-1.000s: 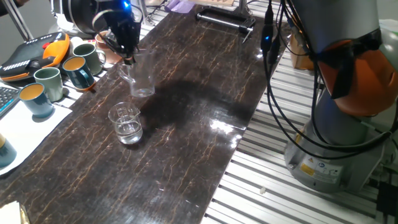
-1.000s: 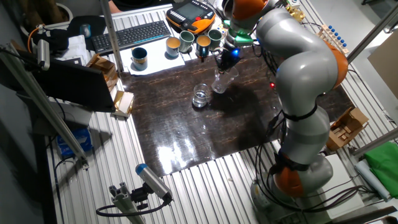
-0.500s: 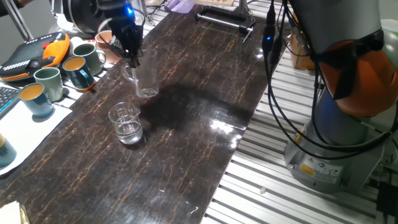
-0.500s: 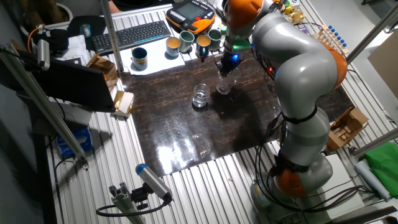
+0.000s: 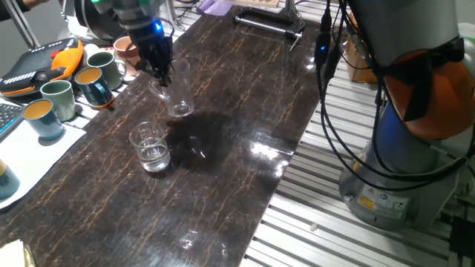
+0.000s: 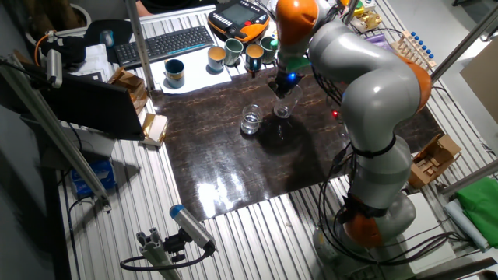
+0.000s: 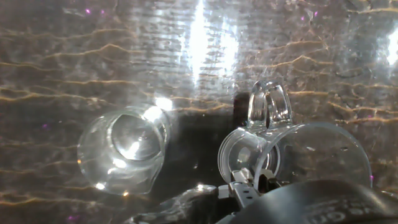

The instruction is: Pour the water from one cup into another empty cup

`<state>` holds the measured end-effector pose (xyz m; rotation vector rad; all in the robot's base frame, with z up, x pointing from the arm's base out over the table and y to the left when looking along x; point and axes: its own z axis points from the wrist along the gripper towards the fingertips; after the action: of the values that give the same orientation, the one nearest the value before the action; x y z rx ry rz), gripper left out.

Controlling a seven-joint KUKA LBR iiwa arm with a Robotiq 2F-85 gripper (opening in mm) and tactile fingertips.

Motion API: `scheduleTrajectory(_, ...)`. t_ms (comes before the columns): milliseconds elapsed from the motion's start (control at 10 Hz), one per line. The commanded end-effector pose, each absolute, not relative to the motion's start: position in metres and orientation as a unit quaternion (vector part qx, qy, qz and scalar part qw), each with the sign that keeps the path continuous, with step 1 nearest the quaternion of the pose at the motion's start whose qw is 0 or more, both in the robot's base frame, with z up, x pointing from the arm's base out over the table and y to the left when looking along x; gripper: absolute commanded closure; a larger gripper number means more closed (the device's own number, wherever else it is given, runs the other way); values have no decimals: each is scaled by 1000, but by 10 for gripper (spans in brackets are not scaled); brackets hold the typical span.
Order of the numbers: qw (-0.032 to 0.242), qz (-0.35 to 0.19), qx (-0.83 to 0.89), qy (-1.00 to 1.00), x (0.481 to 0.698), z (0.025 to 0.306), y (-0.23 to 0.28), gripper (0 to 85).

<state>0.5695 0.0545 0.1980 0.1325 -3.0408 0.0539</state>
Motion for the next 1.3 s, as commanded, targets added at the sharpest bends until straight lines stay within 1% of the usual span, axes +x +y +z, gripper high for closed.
scheduleTrajectory(0, 44, 23, 47, -998, 570, 192, 53, 843)
scheduleTrajectory(200, 30, 46, 56, -997, 569, 181, 50, 843)
scheduleTrajectory(600, 22, 45, 61, -997, 573, 161, 50, 843)
scheduleTrajectory(900, 11, 77, 68, -995, 573, 155, 49, 843)
scheduleTrajectory(1200, 7, 74, 68, -995, 574, 144, 50, 843)
